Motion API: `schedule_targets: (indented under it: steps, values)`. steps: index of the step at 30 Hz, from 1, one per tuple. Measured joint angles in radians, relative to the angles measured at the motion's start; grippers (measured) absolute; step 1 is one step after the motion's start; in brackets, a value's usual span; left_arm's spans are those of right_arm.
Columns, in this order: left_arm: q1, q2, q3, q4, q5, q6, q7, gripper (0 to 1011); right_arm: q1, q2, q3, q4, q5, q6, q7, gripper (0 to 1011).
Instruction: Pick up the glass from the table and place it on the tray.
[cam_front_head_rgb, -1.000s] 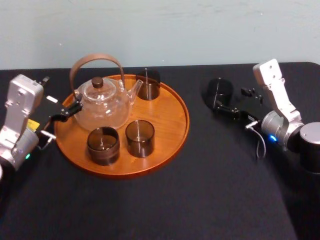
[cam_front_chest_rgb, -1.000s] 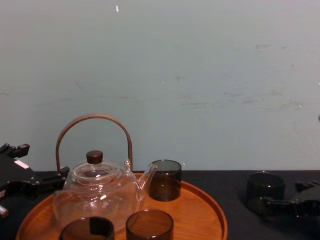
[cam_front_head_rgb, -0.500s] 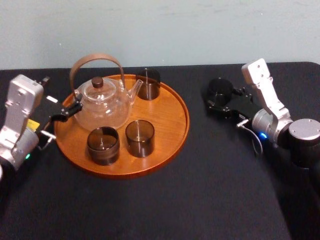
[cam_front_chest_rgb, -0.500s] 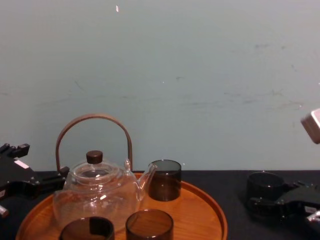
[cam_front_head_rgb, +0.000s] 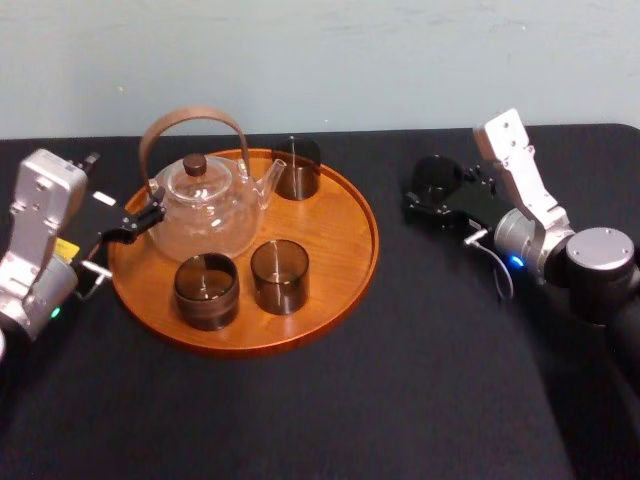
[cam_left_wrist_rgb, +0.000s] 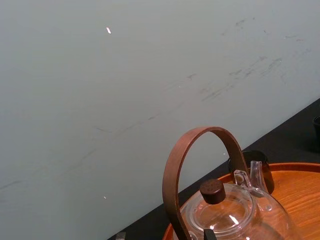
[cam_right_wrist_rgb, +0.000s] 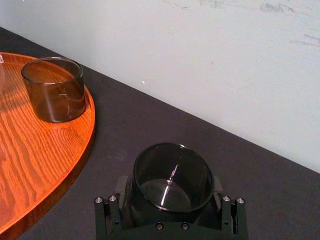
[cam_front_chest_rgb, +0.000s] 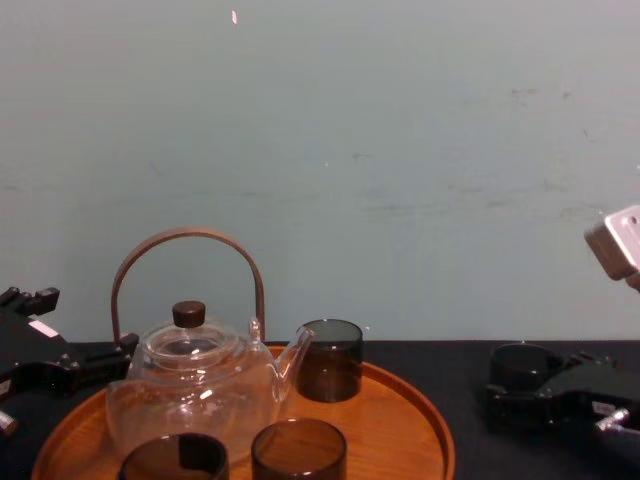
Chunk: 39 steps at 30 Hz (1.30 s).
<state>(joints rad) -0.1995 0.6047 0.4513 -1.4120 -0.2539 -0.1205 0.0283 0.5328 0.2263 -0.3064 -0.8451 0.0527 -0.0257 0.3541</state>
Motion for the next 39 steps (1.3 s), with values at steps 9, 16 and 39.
schedule_targets:
  steps: [9,16,39]
  values:
    - [0.000,0.000,0.000,0.000,0.000,0.000,0.000,1010,0.037,-0.019,-0.005,0.059,-0.010,-0.019,0.001,1002]
    - [0.000,0.000,0.000,0.000,0.000,0.000,0.000,1010,0.049,-0.022,-0.006,0.075,-0.016,-0.025,-0.001,1002]
    - [0.000,0.000,0.000,0.000,0.000,0.000,0.000,1010,0.046,-0.021,-0.005,0.070,-0.013,-0.024,-0.001,932]
